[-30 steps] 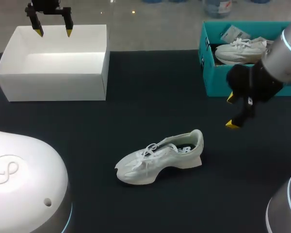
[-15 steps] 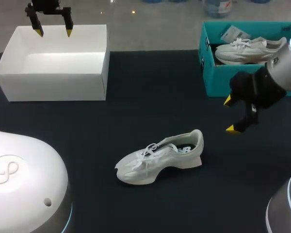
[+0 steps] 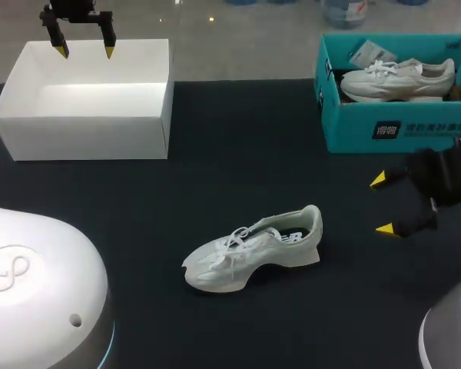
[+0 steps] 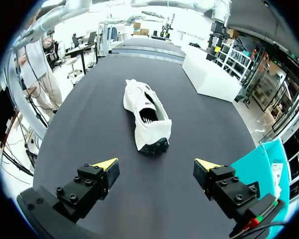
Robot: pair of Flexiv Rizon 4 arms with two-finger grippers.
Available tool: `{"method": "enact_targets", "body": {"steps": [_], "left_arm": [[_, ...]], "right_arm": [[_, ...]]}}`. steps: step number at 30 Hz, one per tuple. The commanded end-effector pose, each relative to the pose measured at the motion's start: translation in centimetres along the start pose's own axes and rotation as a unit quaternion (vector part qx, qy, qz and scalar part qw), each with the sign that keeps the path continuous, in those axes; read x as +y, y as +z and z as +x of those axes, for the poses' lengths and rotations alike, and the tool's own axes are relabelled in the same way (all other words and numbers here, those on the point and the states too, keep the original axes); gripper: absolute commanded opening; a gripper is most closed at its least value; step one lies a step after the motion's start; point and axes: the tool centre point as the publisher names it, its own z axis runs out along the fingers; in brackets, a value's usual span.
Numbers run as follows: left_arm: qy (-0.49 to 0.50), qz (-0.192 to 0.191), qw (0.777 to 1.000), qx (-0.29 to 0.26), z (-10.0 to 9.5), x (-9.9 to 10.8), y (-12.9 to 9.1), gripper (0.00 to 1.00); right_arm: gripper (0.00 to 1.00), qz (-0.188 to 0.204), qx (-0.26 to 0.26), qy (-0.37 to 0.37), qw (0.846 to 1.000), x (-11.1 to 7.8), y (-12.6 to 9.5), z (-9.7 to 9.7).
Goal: Take the shoe out of the shoebox, open the shoe tongue, remove and reinsert the insole, then place the shoe into the shoebox
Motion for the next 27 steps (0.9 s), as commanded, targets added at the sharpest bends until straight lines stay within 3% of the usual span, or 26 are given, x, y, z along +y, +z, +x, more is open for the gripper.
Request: {"method": "enact_targets", "body": {"steps": [1,3,7,13,17,27], "left_arm": [[0.0,0.0,1.0,0.0,-0.1,0.0,0.0,1.0],[0.0,0.0,1.0,0.0,-0.1,0.0,0.0,1.0],[0.0,0.0,1.0,0.0,-0.1,0.0,0.0,1.0],[0.0,0.0,1.0,0.0,-0.1,0.0,0.0,1.0],[0.0,0.0,1.0,0.0,-0.1,0.0,0.0,1.0],[0.0,0.0,1.0,0.0,-0.1,0.0,0.0,1.0]], "right_arm": [[1.0,-0.107,-0.026,0.0,0.994,-1.5,1.1,0.6],[1.0,-0.109,-0.023,-0.004,0.994,-1.9,1.6,0.6],[1.0,-0.154,-0.021,0.0,0.988,-3.2,2.6,0.6],[1.0,-0.16,0.001,0.034,0.986,-5.3,3.9,1.1],[1.0,-0.179,-0.002,0.041,0.983,-5.5,4.3,1.4],[1.0,-0.171,0.0,0.049,0.984,-5.7,4.6,1.6]]}}
